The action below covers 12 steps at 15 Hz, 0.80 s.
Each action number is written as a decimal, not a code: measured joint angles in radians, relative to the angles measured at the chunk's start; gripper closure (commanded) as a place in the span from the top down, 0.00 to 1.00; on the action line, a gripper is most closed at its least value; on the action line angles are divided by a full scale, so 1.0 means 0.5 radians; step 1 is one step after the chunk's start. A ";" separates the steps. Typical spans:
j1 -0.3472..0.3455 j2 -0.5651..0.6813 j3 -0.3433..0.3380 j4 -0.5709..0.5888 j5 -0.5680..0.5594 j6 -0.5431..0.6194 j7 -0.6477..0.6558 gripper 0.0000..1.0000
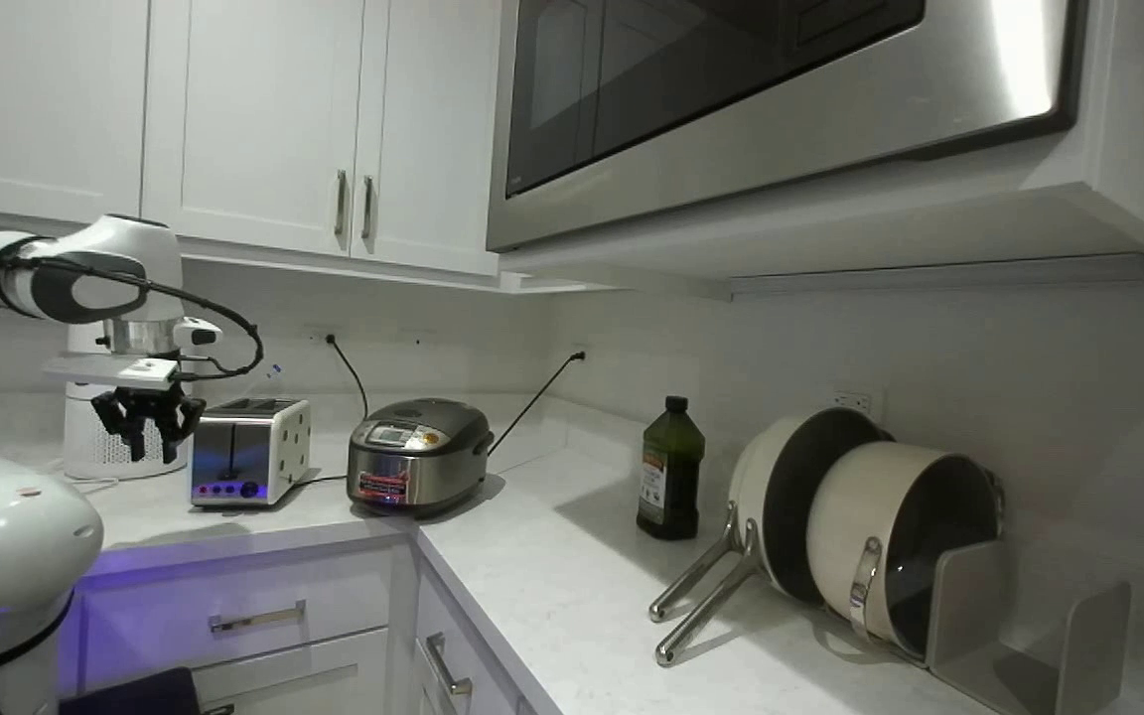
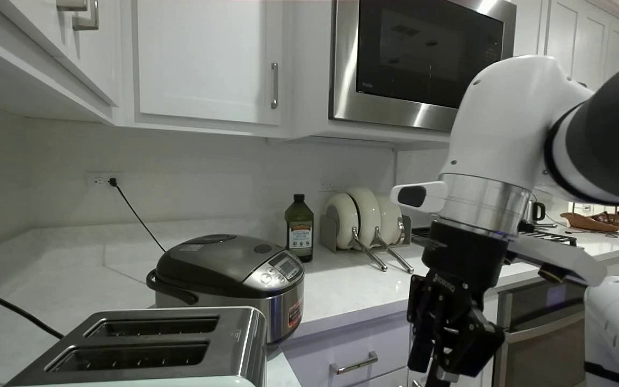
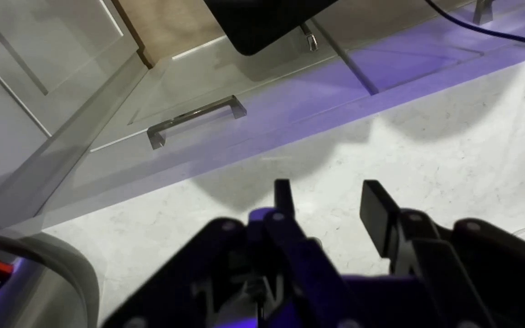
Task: Turn on the toaster and turn it off
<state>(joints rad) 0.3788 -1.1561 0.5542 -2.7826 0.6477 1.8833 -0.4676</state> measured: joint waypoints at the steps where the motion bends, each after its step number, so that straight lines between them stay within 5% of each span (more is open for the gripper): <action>1: 0.020 0.073 -0.003 0.001 -0.023 0.059 0.001 0.05; 6: 0.132 0.456 -0.099 0.036 -0.169 0.343 0.006 0.01; 12: 0.370 0.856 -0.377 0.110 -0.175 0.551 0.006 0.01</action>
<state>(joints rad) 0.5637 -0.7279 0.3655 -2.7278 0.5603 2.1588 -0.4648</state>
